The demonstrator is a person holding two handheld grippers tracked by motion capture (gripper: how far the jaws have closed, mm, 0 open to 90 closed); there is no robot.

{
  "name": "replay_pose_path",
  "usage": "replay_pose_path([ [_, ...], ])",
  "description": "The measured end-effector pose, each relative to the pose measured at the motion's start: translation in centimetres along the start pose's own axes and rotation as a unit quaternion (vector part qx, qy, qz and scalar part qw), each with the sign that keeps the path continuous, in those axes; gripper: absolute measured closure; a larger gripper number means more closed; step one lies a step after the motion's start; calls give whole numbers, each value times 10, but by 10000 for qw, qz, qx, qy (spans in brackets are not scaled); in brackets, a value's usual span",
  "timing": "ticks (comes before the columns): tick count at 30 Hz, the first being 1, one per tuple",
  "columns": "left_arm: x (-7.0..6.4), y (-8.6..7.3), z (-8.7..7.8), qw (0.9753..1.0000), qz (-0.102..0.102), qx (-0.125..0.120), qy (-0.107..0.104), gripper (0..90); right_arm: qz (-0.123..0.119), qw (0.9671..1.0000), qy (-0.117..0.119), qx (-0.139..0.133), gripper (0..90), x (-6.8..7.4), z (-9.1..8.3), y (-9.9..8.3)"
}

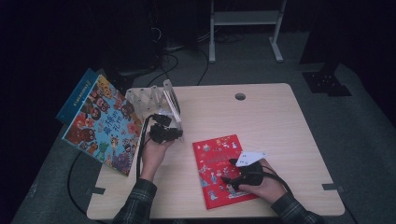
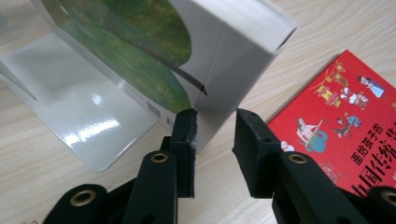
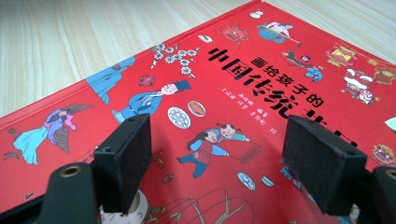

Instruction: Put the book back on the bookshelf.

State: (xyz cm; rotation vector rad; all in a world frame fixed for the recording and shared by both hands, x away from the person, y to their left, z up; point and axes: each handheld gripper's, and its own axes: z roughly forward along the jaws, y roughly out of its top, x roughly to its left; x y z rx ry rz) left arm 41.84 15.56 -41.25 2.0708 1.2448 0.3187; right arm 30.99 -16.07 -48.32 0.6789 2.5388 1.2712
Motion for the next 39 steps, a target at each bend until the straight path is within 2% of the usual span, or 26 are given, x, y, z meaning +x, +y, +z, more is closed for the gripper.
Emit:
replay_pose_path([
  [2,0,-2,1,10000,27,67,8,656,-3,10000,1,-2,229,0,0,0],
  [12,-3,-14,-7,9993,219,99,-286,429,-6,10000,0,-1,228,0,0,0],
  [13,-3,-15,-8,9990,234,168,-349,401,-2,10000,0,-1,229,0,0,0],
  [15,-4,-19,-11,9984,280,139,-478,353,-3,10000,2,-1,229,0,0,0],
  [23,-11,-34,-19,9957,586,172,-697,247,-1,10000,0,-3,229,0,0,0],
  [26,-15,-40,-19,9942,623,271,-836,198,-6,10000,0,-5,229,0,0,0],
  [32,-27,-53,-22,9927,837,346,-801,114,-14,10000,-2,2,213,0,0,0],
  [37,-32,-59,-24,9919,906,406,-789,83,-5,10000,0,8,209,0,0,0],
  [39,-37,-65,-23,9900,1011,545,-825,71,-4,10000,0,9,210,0,0,0],
])
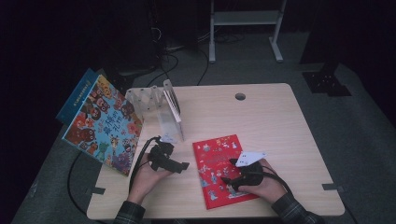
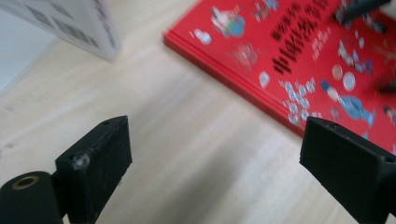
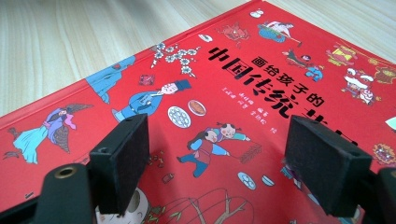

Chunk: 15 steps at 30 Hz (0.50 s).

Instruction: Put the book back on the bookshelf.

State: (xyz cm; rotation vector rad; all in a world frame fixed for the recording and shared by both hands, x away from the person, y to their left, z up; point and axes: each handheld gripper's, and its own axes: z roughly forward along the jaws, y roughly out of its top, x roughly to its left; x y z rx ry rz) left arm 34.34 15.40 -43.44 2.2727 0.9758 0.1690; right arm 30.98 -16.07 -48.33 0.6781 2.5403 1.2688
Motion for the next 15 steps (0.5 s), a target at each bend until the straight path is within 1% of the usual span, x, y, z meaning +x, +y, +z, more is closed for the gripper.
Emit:
replay_pose_path([
  [2,-4,-4,3,10000,39,65,-56,47,4,10000,2,4,212,0,-1,0],
  [4,-7,-8,5,9998,145,134,-67,23,-9,10000,9,-4,220,0,-1,-1],
  [5,-9,-9,7,9996,187,185,-112,21,-4,10000,10,-8,229,0,-2,-1],
  [7,-14,-13,11,9991,293,269,-158,14,22,10000,3,-14,250,-1,-3,-2],
  [9,-19,-16,15,9985,383,319,-211,14,15,10000,-20,10,295,-2,-5,-2],
  [11,-24,-18,21,9978,460,386,-264,0,88,9999,-27,42,324,-2,-7,-2],
  [13,-27,-20,26,9967,545,513,-299,0,175,9998,-23,47,342,-4,-9,-2],
  [15,-31,-20,29,9961,658,511,-273,0,207,9998,-64,49,353,-6,-12,-3],
])
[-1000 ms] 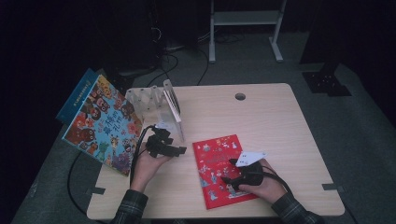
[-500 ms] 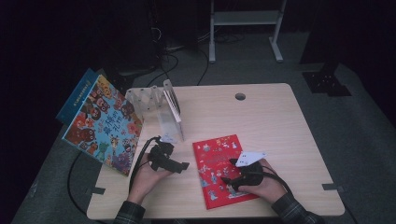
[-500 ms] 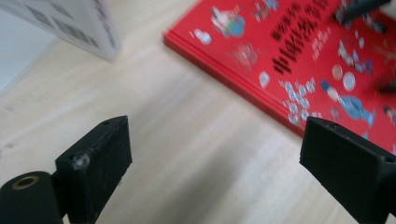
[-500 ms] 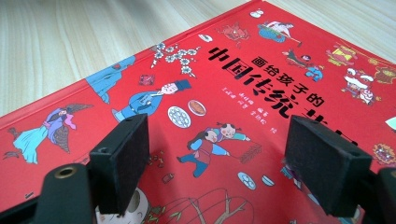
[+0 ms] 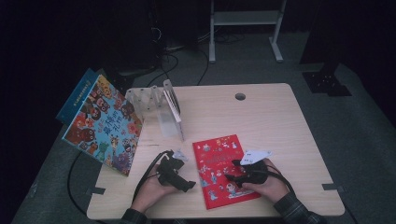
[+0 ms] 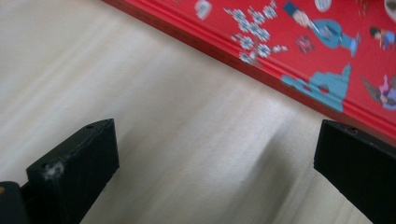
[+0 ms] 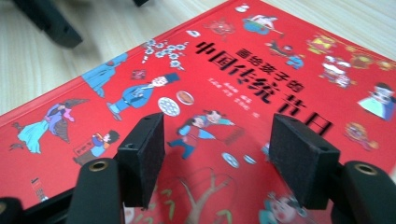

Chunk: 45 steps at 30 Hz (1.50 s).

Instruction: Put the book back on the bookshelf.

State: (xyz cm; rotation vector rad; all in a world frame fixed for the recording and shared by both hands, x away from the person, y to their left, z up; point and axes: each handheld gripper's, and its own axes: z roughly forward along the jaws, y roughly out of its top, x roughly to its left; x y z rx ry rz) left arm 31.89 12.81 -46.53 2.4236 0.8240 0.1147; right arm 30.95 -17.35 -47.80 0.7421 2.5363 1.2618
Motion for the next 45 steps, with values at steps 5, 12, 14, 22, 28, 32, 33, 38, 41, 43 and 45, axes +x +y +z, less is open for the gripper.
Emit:
replay_pose_path([
  [5,-5,-1,5,9991,354,-73,240,0,188,9998,-115,-17,361,-8,-9,-2],
  [12,-13,2,14,9966,695,-385,222,0,366,9990,-245,-71,356,-21,-21,-4],
  [14,-14,3,15,9964,722,-389,203,0,402,9988,-289,-63,355,-24,-24,-5],
  [22,-17,6,20,9953,813,-523,97,0,532,9975,-459,-69,337,-40,-27,-6],
  [28,-24,10,28,9937,841,-737,87,0,739,9960,-498,-81,325,-54,-24,-10],
  [32,-27,10,32,9917,858,-951,58,0,775,9953,-588,-9,320,-62,-23,-9],
  [33,-27,10,33,9914,863,-987,50,0,827,9948,-587,-30,320,-64,-23,-8],
  [38,-27,10,33,9913,873,-985,47,0,1022,9934,-517,-98,343,-73,-21,-8],
  [41,-27,10,33,9913,873,-985,47,0,1062,9932,-473,-24,355,-72,-16,-9],
  [43,-27,10,33,9913,874,-984,48,0,1074,9932,-437,49,372,-72,-12,-9],
  [45,-27,10,33,9913,874,-984,47,0,1118,9931,-357,54,384,-72,-10,-9],
])
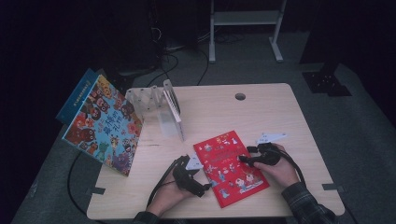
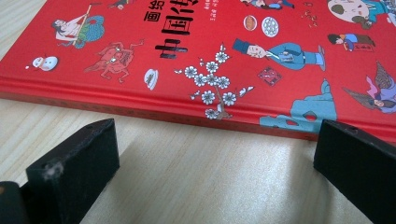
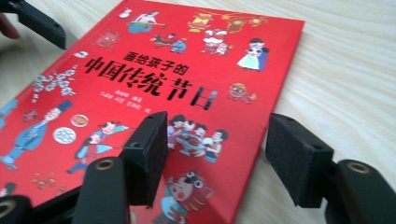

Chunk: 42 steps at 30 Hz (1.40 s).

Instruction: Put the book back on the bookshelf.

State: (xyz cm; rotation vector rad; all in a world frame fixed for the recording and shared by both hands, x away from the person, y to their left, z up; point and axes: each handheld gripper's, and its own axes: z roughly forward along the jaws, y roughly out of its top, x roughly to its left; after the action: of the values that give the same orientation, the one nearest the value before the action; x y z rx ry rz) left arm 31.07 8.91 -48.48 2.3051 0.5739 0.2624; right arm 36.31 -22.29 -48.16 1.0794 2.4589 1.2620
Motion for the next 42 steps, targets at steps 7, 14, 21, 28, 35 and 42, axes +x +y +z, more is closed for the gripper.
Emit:
replay_pose_path([
  [7,0,0,0,10000,41,3,-32,0,186,9998,50,-18,386,-1,1,-2],
  [14,0,1,1,9998,135,-12,-143,0,339,9994,-23,-41,525,-2,-1,0],
  [21,1,1,1,9997,160,-1,-177,0,700,9974,140,-26,590,-9,-3,-2],
  [28,1,1,2,9996,181,-15,-208,0,699,9975,93,-21,683,-10,-7,-2],
  [35,1,1,1,9996,188,-12,-214,0,709,9974,109,-32,700,-11,-8,-2],
  [42,2,1,1,9995,206,-4,-225,0,709,9974,132,-79,705,-10,-11,-2],
])
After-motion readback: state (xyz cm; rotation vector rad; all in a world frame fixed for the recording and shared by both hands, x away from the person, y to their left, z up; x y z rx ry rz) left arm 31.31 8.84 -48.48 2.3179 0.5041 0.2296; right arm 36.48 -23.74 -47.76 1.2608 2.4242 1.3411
